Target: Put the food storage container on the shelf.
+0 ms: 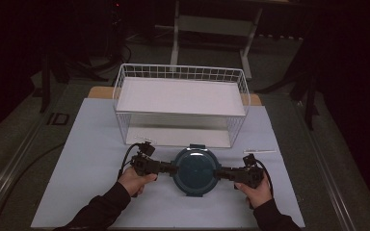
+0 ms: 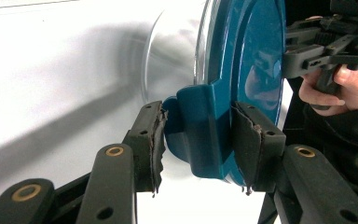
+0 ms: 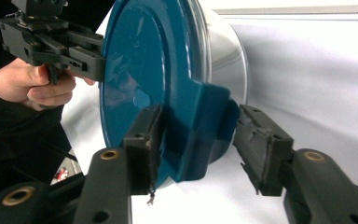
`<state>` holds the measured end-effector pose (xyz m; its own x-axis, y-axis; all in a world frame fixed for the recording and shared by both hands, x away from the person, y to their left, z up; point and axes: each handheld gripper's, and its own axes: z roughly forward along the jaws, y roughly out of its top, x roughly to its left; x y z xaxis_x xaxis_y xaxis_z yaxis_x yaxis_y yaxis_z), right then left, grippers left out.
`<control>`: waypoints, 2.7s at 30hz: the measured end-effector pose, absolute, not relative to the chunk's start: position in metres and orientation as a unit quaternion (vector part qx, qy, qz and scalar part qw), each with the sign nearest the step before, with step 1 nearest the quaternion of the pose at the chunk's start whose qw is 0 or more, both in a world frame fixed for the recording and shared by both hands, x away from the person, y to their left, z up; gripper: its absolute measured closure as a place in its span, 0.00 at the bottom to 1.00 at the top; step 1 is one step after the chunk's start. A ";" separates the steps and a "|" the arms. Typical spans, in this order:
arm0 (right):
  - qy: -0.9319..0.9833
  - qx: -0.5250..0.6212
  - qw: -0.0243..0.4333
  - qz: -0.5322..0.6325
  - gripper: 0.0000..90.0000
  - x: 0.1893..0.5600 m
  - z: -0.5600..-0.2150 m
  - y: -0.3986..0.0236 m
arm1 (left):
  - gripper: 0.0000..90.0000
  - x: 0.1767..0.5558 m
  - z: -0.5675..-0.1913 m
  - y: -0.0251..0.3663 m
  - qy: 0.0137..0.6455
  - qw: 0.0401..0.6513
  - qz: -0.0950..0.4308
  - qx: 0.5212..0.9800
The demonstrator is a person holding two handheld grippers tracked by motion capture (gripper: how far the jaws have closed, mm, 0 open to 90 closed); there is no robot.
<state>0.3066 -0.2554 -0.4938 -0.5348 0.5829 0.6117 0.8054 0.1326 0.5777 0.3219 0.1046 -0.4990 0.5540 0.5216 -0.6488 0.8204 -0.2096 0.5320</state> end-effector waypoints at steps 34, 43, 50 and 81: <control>-0.710 -0.479 0.142 -0.497 0.63 0.298 -0.501 -0.253 | 0.63 0.307 -0.484 0.106 0.454 0.447 -0.126 0.760; -0.717 -0.459 0.117 -0.511 0.63 0.308 -0.482 -0.244 | 0.63 0.314 -0.467 0.116 0.439 0.470 -0.093 0.760; -0.723 -0.442 0.095 -0.523 0.63 0.324 -0.467 -0.237 | 0.63 0.323 -0.457 0.122 0.436 0.489 -0.067 0.753; -0.722 -0.431 0.075 -0.536 0.63 0.388 -0.493 -0.215 | 0.62 0.368 -0.486 0.139 0.462 0.502 -0.031 0.730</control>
<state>0.3875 -0.2148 -0.4930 -0.6175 0.5419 0.5700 0.7024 0.0538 0.7098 0.3685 0.1395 -0.4860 0.5715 0.6436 -0.5092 0.7057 -0.0687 0.7052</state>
